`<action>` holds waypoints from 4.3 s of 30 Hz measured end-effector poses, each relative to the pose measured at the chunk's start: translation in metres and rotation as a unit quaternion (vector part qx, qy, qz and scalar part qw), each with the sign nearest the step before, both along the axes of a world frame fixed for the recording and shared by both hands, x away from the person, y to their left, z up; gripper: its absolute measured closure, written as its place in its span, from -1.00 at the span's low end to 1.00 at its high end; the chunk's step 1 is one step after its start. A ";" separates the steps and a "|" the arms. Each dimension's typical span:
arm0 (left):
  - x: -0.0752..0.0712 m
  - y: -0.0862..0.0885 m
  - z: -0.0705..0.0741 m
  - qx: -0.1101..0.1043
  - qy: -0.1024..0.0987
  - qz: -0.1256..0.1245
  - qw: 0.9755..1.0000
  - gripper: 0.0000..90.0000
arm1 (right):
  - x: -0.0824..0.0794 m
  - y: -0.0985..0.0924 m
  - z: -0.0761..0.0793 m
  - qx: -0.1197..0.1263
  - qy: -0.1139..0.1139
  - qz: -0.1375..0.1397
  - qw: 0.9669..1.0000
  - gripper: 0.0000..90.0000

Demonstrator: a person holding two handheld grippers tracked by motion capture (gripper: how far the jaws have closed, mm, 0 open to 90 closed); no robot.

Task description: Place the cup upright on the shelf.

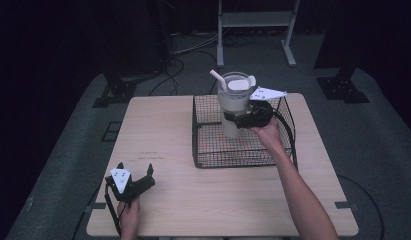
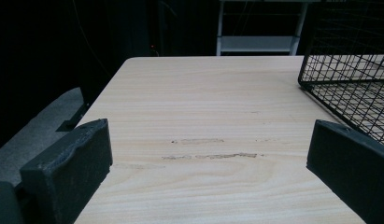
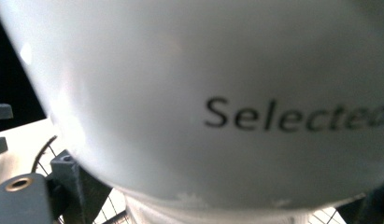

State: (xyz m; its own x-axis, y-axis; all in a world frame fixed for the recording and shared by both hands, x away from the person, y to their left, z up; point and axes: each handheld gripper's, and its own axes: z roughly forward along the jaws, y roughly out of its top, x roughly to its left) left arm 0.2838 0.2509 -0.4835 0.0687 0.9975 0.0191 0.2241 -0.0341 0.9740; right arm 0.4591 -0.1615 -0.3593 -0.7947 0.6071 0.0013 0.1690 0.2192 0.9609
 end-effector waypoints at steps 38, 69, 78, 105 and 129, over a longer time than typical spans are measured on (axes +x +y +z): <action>0.000 0.003 0.000 -0.011 0.001 0.001 1.000 -1.00 | 0.028 0.012 -0.046 -0.077 0.085 0.016 0.993 -0.82; 0.000 0.002 0.000 -0.009 0.002 0.001 1.000 -1.00 | 0.029 0.007 -0.055 -0.124 0.057 0.051 0.989 -0.83; 0.001 0.002 0.000 -0.011 0.003 0.003 1.000 -1.00 | 0.027 0.001 -0.059 -0.115 0.049 0.058 0.991 -0.83; 0.000 0.001 0.000 -0.004 0.002 0.000 1.000 -1.00 | 0.018 -0.016 -0.058 -0.120 0.040 0.037 0.991 -0.83; 0.001 0.000 0.000 -0.004 0.001 0.001 1.000 -1.00 | 0.002 -0.023 -0.051 -0.182 0.038 -0.001 0.983 -0.83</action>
